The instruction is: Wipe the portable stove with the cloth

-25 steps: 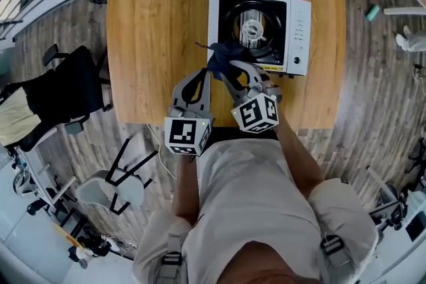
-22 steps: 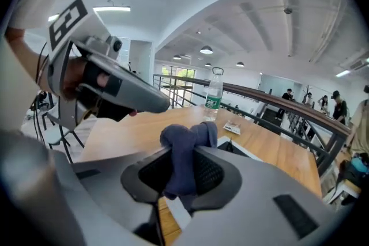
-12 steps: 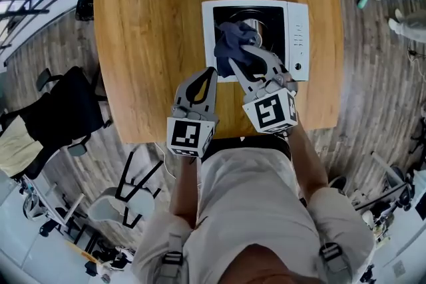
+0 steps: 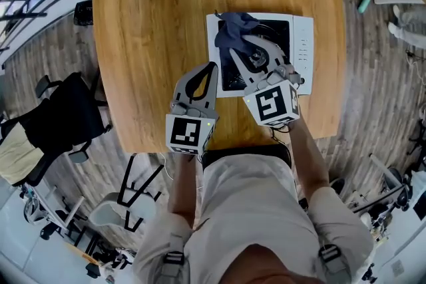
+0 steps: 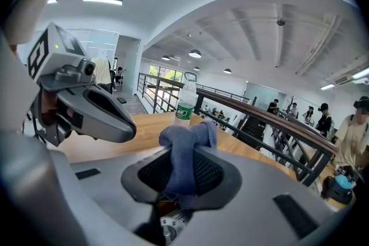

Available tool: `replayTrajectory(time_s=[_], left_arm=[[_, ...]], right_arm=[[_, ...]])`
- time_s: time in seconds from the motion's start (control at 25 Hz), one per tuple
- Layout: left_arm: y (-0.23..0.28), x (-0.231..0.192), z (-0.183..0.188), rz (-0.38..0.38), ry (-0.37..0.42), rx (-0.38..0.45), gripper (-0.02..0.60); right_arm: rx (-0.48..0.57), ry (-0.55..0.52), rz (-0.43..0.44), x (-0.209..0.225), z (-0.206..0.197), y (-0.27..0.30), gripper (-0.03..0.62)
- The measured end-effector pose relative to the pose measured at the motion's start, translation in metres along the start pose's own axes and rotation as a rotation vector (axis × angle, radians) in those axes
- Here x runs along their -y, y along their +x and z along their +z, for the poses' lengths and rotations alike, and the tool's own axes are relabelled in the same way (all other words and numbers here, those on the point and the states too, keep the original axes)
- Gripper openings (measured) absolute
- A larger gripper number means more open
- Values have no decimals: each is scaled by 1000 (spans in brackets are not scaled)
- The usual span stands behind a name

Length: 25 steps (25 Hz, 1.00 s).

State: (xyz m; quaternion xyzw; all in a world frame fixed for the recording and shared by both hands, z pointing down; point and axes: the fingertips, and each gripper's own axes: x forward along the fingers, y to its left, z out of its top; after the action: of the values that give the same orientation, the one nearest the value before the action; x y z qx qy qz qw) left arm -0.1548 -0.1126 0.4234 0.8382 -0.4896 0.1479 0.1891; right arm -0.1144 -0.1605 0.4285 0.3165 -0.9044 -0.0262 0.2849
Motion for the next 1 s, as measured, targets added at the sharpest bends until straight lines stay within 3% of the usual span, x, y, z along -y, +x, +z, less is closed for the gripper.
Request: replayTrajectory(time_s=[0.56,1.0], left_arm=[[47,-29,8,3,-15,1,15],[66,-42,-2,9,-45,-28,15]], right_arm=[[-21,-69,18,39,-3,68,95],[-173,-131,196,22,-45,119,94]])
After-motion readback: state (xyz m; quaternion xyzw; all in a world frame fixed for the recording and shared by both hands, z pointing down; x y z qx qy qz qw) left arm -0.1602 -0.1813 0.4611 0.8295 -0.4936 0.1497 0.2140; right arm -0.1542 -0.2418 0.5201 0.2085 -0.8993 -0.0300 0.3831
